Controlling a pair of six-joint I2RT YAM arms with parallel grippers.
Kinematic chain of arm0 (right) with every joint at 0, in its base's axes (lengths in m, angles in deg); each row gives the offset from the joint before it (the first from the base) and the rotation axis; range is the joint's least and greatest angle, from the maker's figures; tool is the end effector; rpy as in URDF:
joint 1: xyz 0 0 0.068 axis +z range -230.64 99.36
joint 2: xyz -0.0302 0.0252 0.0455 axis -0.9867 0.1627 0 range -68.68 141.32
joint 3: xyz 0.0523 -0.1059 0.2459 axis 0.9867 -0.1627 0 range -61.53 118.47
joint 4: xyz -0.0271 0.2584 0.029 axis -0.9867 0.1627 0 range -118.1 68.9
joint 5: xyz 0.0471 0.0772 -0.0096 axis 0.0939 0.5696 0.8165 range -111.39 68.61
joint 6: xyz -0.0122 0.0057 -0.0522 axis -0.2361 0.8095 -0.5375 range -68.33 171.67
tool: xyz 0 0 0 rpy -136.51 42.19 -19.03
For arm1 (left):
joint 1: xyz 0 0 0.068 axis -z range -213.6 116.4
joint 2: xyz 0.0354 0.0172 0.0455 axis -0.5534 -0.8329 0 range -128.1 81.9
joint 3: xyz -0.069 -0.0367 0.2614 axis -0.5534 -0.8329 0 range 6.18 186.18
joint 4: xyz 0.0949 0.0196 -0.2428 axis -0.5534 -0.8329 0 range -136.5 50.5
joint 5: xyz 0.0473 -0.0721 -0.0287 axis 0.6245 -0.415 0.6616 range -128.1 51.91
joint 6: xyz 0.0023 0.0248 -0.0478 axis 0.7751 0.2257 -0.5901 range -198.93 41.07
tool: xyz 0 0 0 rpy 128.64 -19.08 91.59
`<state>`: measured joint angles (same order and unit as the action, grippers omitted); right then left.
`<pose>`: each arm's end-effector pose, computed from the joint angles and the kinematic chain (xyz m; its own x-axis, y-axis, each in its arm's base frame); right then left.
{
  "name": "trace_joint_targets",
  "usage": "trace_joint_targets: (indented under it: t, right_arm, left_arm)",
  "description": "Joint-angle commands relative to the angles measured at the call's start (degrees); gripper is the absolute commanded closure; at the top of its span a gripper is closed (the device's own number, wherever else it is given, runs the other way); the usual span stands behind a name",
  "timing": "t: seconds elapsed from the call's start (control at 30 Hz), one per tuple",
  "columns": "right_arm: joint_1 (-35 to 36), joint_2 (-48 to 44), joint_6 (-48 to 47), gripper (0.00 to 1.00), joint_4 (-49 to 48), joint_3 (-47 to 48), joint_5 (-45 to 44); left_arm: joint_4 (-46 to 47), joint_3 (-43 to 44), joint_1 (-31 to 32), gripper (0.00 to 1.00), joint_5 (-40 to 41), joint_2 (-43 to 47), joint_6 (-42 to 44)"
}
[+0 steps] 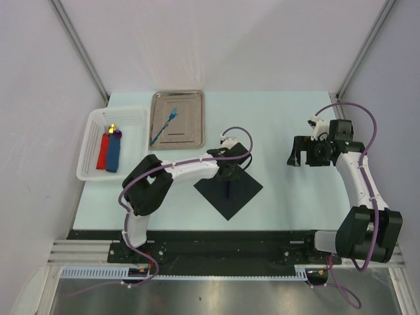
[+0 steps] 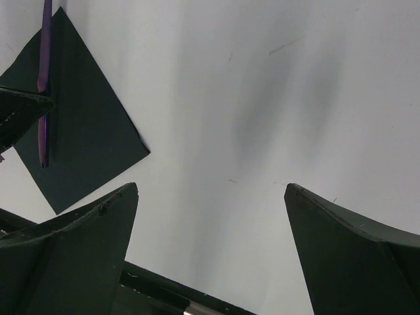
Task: Place the utensils on the paper napkin and roll it up
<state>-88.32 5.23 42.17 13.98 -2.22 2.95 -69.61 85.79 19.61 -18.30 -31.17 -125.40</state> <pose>0.2571 -0.0200 0.2745 -0.7999 -0.0438 -0.5985 -0.2378 0.9388 0.2491 0.2545 -0.3201 0.1752 -0.8502 -0.0023 -0.5264 0.0679 0.9912 -0.1140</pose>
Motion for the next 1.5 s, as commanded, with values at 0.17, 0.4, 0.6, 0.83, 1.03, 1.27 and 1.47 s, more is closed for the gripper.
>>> trace_joint_targets:
  t: [0.17, 0.4, 0.6, 0.83, 1.03, 1.27, 1.47]
  right_arm:
    - [-0.4, -0.6, 0.2, 0.0, -1.8, 0.1, 0.6]
    - [-0.7, -0.2, -0.3, 0.0, -1.9, 0.1, 0.4]
    - [-0.8, 0.5, -0.3, 0.0, -1.9, 0.5, 0.4]
    - [-0.9, 1.1, -0.2, 0.0, -2.1, 1.6, 0.6]
    - [-0.9, 2.2, -0.7, 0.0, -2.4, 4.1, 1.1]
    - [-0.7, 5.5, -0.8, 0.0, -3.4, 7.6, 3.0]
    - [0.7, 9.2, 0.3, 0.0, -4.1, 10.6, 4.1]
  left_arm:
    - [-0.1, 0.3, -0.8, 0.95, 0.1, -0.5, 0.2]
    - [-0.6, 0.1, -1.2, 0.93, -1.1, -2.2, -0.1]
    - [-1.2, 0.1, -1.3, 0.73, -3.2, -2.9, -0.5]
    - [-2.6, 2.6, -2.1, 0.5, -3.4, -1.2, 1.3]
    - [-2.2, 8.3, -3.7, 0.41, -1.6, 5.7, 8.8]
    - [5.2, 8.5, -16.0, 0.3, -13.3, 13.1, 24.8]
    - [5.5, 13.9, -31.9, 0.22, -29.0, 10.3, 38.8]
